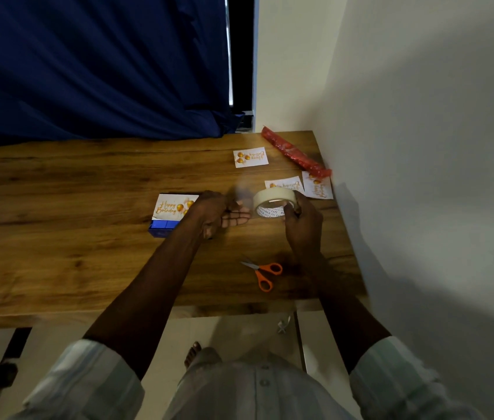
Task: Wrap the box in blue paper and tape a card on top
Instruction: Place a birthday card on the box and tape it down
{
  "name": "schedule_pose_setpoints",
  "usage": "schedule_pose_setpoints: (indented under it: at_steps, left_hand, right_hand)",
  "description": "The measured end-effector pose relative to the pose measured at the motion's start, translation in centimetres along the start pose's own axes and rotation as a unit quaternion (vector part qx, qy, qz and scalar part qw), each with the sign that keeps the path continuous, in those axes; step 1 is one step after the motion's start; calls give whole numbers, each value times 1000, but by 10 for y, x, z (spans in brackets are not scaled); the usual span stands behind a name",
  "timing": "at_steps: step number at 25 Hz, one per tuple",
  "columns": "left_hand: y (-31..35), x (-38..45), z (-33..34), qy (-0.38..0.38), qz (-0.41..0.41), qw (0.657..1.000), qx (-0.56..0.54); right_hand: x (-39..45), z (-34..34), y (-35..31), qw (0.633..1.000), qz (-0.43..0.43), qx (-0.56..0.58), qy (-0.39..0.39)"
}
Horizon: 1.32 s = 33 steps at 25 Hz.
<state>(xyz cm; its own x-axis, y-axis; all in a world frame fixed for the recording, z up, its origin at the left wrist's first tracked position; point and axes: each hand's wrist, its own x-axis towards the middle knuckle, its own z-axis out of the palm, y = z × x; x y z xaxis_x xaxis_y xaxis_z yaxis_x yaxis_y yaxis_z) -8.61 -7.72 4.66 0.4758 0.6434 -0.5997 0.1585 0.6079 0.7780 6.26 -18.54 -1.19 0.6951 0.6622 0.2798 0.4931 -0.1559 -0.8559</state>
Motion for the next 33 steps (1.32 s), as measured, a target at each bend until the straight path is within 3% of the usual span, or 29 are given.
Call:
schedule_pose_setpoints:
  at_steps: [9,13,19,26,31,33]
  left_hand:
    - [-23,13,-10,-118,-48,986,-110]
    - [-32,18,-8,-142,-42,984,-98]
    - [-46,24,-2,-123,-22,989,-77]
    - [-65,31,12,-117,-15,989,-85]
    - [-67,33,10,-109,-5,991,-82]
    - [-67,32,10,-114,-4,991,-76]
  right_hand:
    - [11,-8,26,996,85,9,-33]
    - [15,-14,37,992,99,3,-74]
    - [24,-20,52,989,86,-13,-124]
    - [12,-10,62,990,126,-46,-50]
    - [-7,-21,46,961,248,-116,-33]
    - [-38,-24,28,963,222,-126,-84]
